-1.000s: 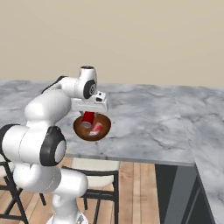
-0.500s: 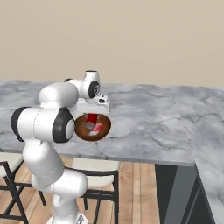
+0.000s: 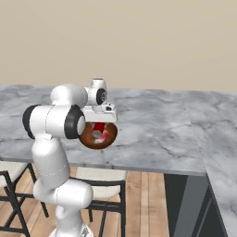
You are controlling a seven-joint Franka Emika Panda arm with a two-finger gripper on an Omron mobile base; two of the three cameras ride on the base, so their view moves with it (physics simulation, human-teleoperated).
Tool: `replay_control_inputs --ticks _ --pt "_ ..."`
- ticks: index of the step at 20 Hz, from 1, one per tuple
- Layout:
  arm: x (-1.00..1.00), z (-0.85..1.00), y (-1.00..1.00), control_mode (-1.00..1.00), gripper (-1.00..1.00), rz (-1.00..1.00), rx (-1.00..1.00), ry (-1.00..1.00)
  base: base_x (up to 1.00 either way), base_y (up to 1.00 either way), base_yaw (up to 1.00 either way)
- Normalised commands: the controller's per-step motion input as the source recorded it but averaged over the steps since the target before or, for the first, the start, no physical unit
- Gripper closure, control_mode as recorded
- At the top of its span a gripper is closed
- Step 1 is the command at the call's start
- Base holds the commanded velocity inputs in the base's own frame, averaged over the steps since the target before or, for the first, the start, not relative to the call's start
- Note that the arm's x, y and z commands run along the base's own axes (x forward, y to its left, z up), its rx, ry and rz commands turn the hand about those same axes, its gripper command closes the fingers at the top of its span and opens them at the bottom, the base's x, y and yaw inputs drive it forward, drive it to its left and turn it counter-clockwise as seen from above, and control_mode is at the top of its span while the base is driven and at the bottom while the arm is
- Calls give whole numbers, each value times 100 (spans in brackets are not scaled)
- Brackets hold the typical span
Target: Open the fridge, grab two sodas, and place both sodas inside the bowl with ice on the dining counter.
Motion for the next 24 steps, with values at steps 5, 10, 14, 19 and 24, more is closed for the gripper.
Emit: replay_control_inputs --ticks 5,10,14,19,24 --pt "1 -26 10 -100 100 0 -2 2 0 0 0" --pt "23 -23 2 -100 100 0 -1 4 0 0 0" --pt "32 -21 0 -100 100 0 0 3 0 0 0" --pt "-5 -19 2 -100 -100 0 -1 0 0 0 0" --pt "-36 0 0 -100 -100 0 0 -4 0 0 0"
